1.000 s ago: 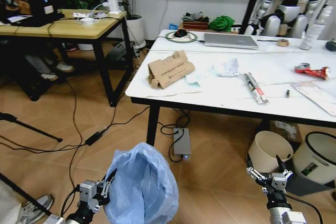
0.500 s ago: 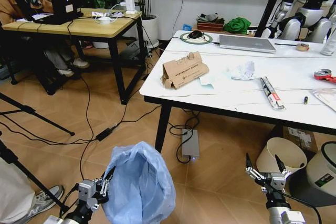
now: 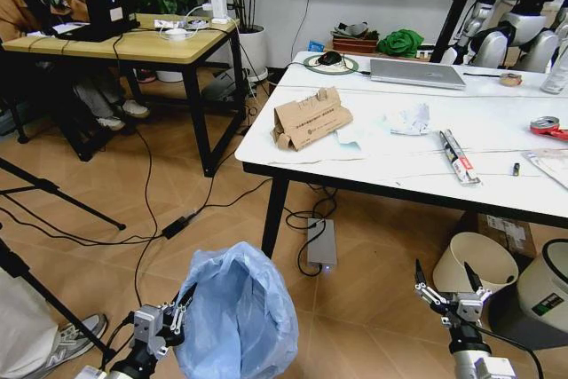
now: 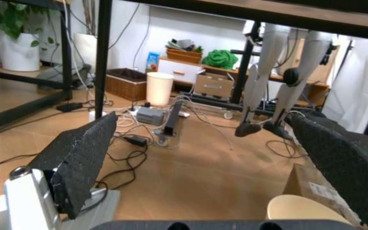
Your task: Pick up the trash bin and place the trash from the table into it.
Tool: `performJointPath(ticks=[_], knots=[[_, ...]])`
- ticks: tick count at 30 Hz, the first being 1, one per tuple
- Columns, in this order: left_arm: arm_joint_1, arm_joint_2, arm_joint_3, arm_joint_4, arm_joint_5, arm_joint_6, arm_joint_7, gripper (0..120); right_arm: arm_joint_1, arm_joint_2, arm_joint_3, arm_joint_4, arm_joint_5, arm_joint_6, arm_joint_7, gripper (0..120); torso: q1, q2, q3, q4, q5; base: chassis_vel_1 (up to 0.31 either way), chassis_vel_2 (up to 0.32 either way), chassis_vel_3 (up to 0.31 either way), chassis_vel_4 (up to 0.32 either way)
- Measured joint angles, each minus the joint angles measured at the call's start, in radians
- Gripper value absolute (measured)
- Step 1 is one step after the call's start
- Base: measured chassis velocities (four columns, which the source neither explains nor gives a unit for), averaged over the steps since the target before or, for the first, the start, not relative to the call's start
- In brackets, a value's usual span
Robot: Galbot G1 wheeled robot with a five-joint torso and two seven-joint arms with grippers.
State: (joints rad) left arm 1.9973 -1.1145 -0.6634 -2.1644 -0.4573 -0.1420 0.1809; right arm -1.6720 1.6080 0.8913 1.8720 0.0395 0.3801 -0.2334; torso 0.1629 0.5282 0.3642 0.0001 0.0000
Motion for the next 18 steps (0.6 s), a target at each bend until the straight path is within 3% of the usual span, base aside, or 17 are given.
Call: performJointPath(ticks=[13, 18], knots=[[0.001, -0.001, 0.001, -0.001, 0.0, -0.018, 0.006, 0, -0.005, 0.0, 0.001, 0.003, 0.0, 0.003, 0.0, 100, 0.005, 0.011, 0.007, -0.0006, 0.0, -0.056, -0.058, -0.064, -0.064], [0.004, -0.002, -0.003, -0.004, 0.003, -0.025, -0.001, 0, -0.005, 0.0, 0.0, 0.002, 0.0, 0.005, 0.0, 100, 0.005, 0.012, 0.007, 0.0001, 0.0, -0.015, -0.019, -0.023, -0.016]])
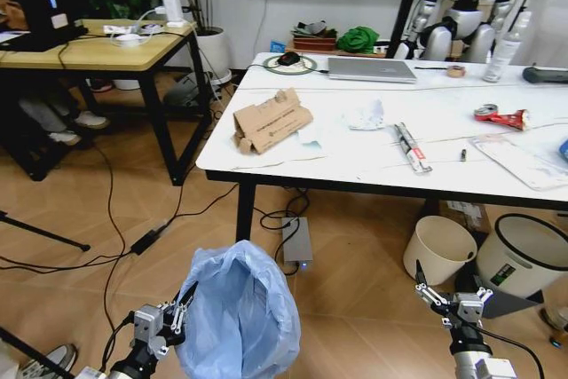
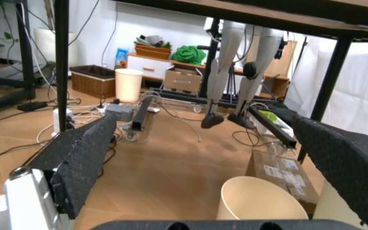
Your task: Pick up the trash bin and place the trash from the table into it.
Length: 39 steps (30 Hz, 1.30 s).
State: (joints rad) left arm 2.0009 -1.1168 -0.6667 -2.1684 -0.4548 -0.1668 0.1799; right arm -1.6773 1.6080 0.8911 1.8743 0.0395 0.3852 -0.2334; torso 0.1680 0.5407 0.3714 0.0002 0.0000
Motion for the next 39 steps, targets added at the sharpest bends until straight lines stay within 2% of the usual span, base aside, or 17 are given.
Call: performJointPath(ticks=[9, 39], knots=[[-0.002, -0.005, 0.001, 0.001, -0.011, -0.001, 0.008, 0, 0.001, 0.0, -0.001, 0.0, 0.0, 0.0, 0.0, 100, 0.003, 0.008, 0.004, -0.0001, 0.0, 0.0, 0.0, 0.0, 0.0], [0.009, -0.012, -0.011, -0.007, -0.02, -0.008, 0.037, 0, -0.008, 0.0, -0.001, 0.014, 0.002, 0.0, -0.001, 100, 0.056, 0.141, 0.084, 0.0, 0.0, 0.0, 0.0, 0.0, 0.0]])
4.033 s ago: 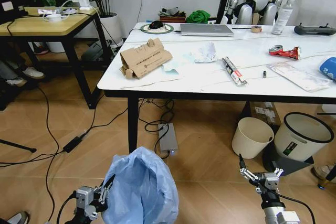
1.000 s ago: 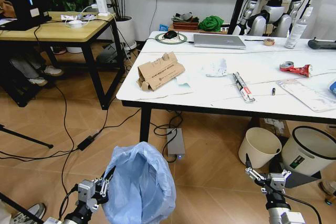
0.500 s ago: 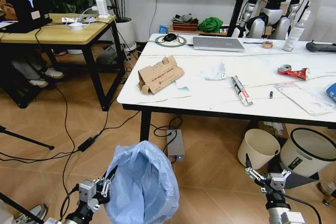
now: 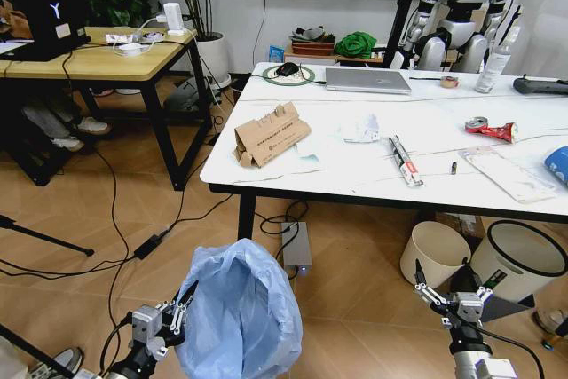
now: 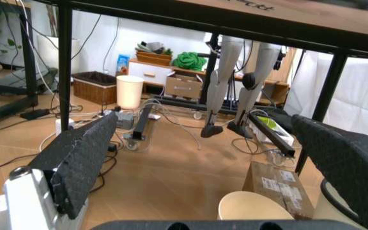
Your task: Pick up the trash bin and place the trash from the table into it.
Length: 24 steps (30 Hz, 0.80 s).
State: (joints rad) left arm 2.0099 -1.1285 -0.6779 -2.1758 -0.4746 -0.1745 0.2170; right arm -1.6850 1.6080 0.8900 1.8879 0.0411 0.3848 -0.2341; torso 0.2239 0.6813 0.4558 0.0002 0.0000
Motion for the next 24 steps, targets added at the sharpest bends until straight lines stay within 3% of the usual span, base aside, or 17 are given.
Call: performJointPath(ticks=[24], knots=[[0.0, 0.001, 0.015, -0.004, -0.012, 0.003, 0.002, 0, -0.013, 0.0, 0.002, 0.011, 0.002, 0.004, 0.0, 100, 0.042, 0.103, 0.06, 0.0, 0.0, 0.0, 0.0, 0.0, 0.0]])
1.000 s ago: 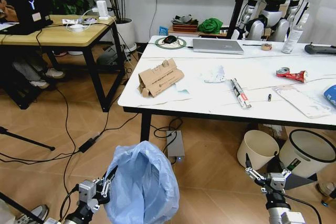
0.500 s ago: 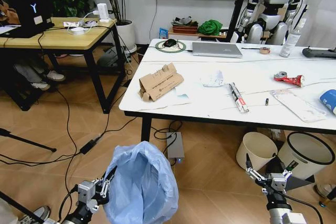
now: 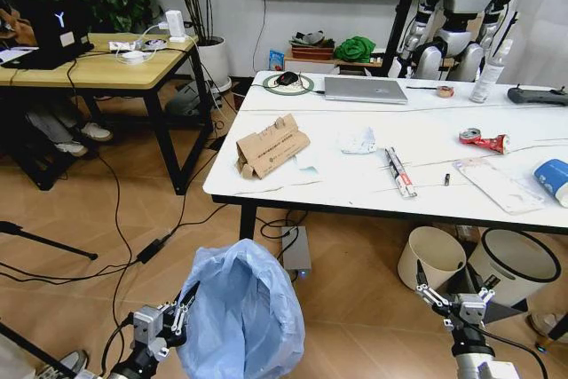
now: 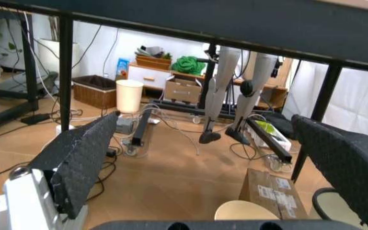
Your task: Pick up the trash bin and place the trash from the table into it.
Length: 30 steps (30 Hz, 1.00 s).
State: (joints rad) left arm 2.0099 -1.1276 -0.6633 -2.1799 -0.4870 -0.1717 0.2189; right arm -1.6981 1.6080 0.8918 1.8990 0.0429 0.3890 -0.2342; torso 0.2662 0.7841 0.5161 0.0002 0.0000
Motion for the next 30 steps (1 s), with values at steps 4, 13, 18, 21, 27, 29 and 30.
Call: performJointPath(ticks=[4, 13, 18, 21, 27, 29, 30], knots=[[-0.001, -0.001, 0.005, -0.003, -0.001, 0.0, 0.001, 0, -0.002, 0.0, 0.0, 0.0, 0.0, 0.001, 0.0, 100, 0.007, 0.018, 0.011, 0.0, 0.0, 0.0, 0.0, 0.0, 0.0], [-0.001, 0.001, 0.013, -0.008, -0.011, 0.0, 0.002, 0, -0.005, 0.0, -0.001, 0.002, -0.003, 0.001, 0.0, 100, 0.029, 0.072, 0.043, 0.0, 0.0, 0.0, 0.0, 0.0, 0.0], [0.003, 0.0, 0.022, -0.013, -0.011, 0.0, 0.003, 0, -0.005, 0.0, -0.001, 0.002, -0.004, 0.001, 0.0, 100, 0.037, 0.091, 0.054, 0.0, 0.0, 0.0, 0.0, 0.0, 0.0], [0.005, 0.0, 0.025, -0.015, -0.012, 0.001, 0.003, 0, -0.005, 0.0, -0.001, 0.002, -0.004, 0.001, 0.0, 100, 0.042, 0.101, 0.06, 0.0, 0.0, 0.0, 0.0, 0.0, 0.0], [0.006, 0.0, 0.027, -0.023, -0.014, 0.003, 0.003, 0, -0.002, 0.0, -0.002, 0.002, -0.005, 0.0, 0.0, 100, 0.056, 0.134, 0.078, 0.0, 0.0, 0.0, 0.0, 0.0, 0.0], [0.007, 0.0, 0.028, -0.025, -0.014, 0.004, 0.003, 0, -0.002, 0.0, -0.003, 0.002, -0.005, 0.0, -0.001, 100, 0.059, 0.14, 0.081, 0.0, 0.0, 0.0, 0.0, 0.0, 0.0], [0.007, 0.0, 0.028, -0.026, -0.014, 0.004, 0.003, 0, -0.001, 0.0, -0.003, 0.002, -0.005, 0.0, -0.001, 100, 0.061, 0.144, 0.083, 0.0, 0.0, 0.0, 0.0, 0.0, 0.0]])
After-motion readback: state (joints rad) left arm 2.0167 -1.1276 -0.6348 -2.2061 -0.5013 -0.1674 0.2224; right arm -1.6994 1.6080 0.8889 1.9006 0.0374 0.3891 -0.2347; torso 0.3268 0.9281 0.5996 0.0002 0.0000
